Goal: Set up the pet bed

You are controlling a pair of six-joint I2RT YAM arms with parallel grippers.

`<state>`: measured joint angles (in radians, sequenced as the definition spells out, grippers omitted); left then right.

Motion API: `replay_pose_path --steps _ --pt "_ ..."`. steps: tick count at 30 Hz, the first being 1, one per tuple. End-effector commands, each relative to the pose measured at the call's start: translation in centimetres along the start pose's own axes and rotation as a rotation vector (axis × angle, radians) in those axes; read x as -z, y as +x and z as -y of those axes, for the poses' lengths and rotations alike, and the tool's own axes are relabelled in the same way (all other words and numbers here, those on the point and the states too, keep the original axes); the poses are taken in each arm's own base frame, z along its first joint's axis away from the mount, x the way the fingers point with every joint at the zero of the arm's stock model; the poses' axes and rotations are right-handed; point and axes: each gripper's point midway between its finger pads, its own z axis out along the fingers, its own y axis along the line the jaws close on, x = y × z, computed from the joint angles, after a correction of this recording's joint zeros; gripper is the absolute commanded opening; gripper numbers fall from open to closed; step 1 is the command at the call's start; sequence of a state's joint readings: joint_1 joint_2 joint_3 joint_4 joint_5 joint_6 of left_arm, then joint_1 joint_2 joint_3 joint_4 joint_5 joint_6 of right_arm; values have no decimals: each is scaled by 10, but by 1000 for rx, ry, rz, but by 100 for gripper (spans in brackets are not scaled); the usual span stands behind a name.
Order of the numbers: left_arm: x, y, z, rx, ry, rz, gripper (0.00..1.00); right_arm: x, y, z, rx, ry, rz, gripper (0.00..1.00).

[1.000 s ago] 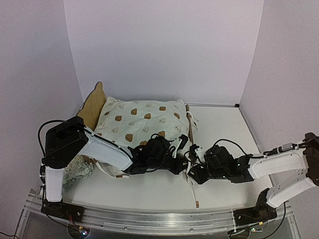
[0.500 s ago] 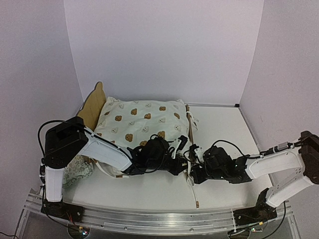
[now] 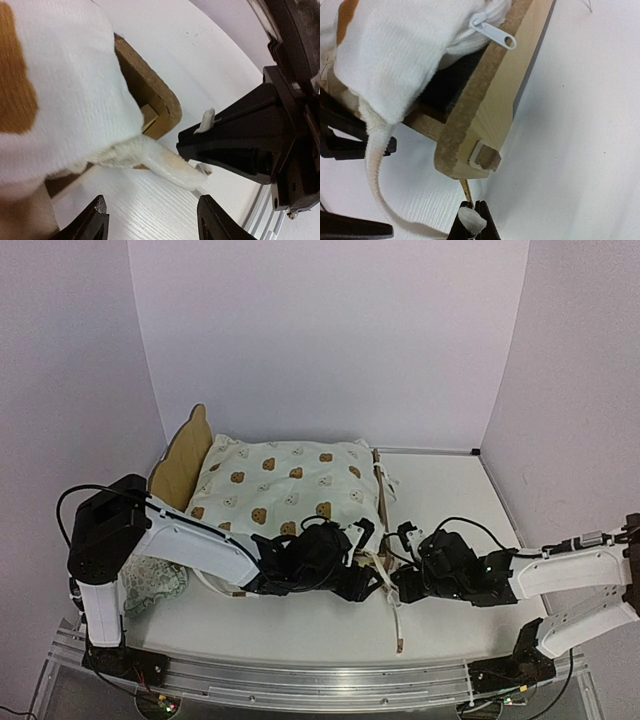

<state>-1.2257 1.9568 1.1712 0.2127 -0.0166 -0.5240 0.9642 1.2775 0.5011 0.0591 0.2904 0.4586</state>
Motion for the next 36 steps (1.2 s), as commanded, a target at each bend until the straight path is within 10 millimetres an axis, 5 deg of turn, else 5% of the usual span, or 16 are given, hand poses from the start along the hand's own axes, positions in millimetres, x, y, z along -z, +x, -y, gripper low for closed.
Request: replay_pose_path --steps 1,8,16,25,36 --pt "18 -4 2 -35 -203 -2 62 11 -11 10 -55 57 21 0" --pt "18 21 8 16 -262 -75 66 25 -30 -6 -73 -4 34 0" --pt "14 37 37 20 -182 -116 74 40 -66 -52 -85 -176 32 0" --pt "11 43 46 35 -105 -109 77 36 -80 -68 -83 -211 17 0" --pt "1 65 28 12 -170 -166 56 39 -85 -67 -81 -204 34 0"
